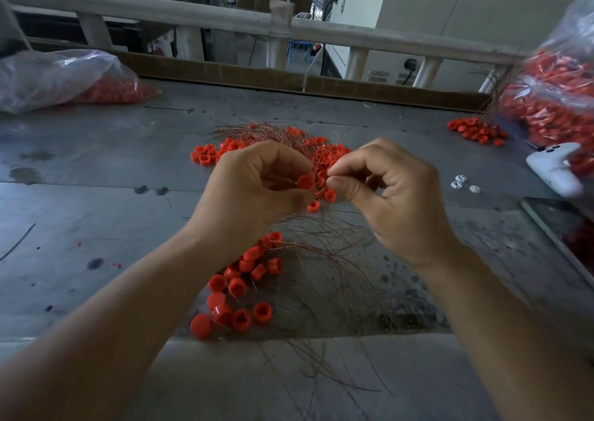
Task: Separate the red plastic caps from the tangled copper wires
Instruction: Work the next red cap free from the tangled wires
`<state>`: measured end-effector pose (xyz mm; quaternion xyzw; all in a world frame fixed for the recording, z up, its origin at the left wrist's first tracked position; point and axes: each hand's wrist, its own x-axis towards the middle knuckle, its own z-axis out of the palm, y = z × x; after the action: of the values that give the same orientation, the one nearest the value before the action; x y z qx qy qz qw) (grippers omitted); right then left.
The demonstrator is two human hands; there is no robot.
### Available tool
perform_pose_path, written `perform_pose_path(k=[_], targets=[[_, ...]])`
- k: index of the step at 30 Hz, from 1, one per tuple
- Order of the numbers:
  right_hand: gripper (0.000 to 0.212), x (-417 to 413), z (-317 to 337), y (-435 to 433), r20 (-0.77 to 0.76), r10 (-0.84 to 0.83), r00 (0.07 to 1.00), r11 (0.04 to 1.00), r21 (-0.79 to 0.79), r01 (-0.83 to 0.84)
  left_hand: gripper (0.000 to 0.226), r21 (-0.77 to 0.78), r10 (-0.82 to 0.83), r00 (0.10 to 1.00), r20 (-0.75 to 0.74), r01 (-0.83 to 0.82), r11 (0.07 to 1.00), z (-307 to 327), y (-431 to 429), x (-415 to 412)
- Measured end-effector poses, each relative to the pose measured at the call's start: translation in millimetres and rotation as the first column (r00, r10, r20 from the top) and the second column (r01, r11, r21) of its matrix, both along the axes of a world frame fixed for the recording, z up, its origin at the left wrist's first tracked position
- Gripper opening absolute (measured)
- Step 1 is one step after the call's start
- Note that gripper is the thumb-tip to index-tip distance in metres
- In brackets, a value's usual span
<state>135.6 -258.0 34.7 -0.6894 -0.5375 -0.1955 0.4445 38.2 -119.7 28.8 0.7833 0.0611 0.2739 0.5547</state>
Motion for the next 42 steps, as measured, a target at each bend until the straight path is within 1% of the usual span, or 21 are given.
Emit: perform_pose_path(k=[3, 13, 18, 20, 23, 25, 28, 32, 38, 42], targets=[[0.004, 1.0, 1.2, -1.0, -0.004, -0.020, 1.000, 1.000, -0.002, 0.020, 0.026, 0.023, -0.009, 1.000, -0.006, 0.009, 1.000, 1.4, -2.0, -1.0], [0.005, -0.9, -0.9, -1.5, -0.037, -0.055, 0.998, 0.997, -0.051, 0.053, 0.024, 0.033, 0.017, 0.999, -0.037, -0.016, 0.999, 3.9, -5.2, -3.3], [0.004, -1.3, -1.1, -1.1, -0.073, -0.066, 0.995, 0.996, -0.062, 0.062, 0.023, -0.021, -0.037, 0.999, -0.038, 0.036, 0.999, 3.2, -5.8, -2.3], [0.004, -1.7, -1.3, -0.8, -0.066, -0.072, 0.995, 0.995, -0.067, 0.067, 0.026, -0.028, -0.082, 0.996, -0.032, 0.082, 0.996, 4.0, -7.6, -3.2], [0.005, -2.0, -1.1, -1.0, -0.051, -0.066, 0.997, 0.995, -0.075, 0.062, 0.018, 0.045, -0.109, 0.993, -0.037, 0.111, 0.993, 2.9, -9.0, -3.9], [0.005, -2.3, -0.8, -1.1, -0.047, -0.056, 0.997, 0.995, -0.082, 0.052, 0.006, 0.072, -0.107, 0.994, -0.035, 0.109, 0.991, 1.9, -7.5, -3.4], [0.004, -2.4, -0.5, -0.4, -0.042, -0.025, 0.999, 0.994, -0.107, 0.020, 0.017, 0.084, -0.086, 0.996, -0.012, 0.087, 0.993, 0.2, -4.1, -2.7], [0.006, -2.6, -1.0, -0.1, -0.035, 0.007, 0.999, 0.991, -0.132, -0.011, 0.023, 0.083, -0.096, 0.995, -0.006, 0.096, 0.992, 0.2, -2.8, -3.0], [0.004, -0.6, -0.3, -1.6, -0.052, -0.045, 0.998, 0.995, -0.087, 0.040, 0.027, 0.029, -0.039, 0.999, -0.011, 0.039, 0.999, -0.2, -1.5, -1.6], [0.004, -1.3, 0.3, -1.9, -0.048, -0.068, 0.997, 0.996, -0.066, 0.065, 0.030, 0.041, -0.031, 1.000, -0.006, 0.031, 0.999, -0.3, -2.2, -1.6]])
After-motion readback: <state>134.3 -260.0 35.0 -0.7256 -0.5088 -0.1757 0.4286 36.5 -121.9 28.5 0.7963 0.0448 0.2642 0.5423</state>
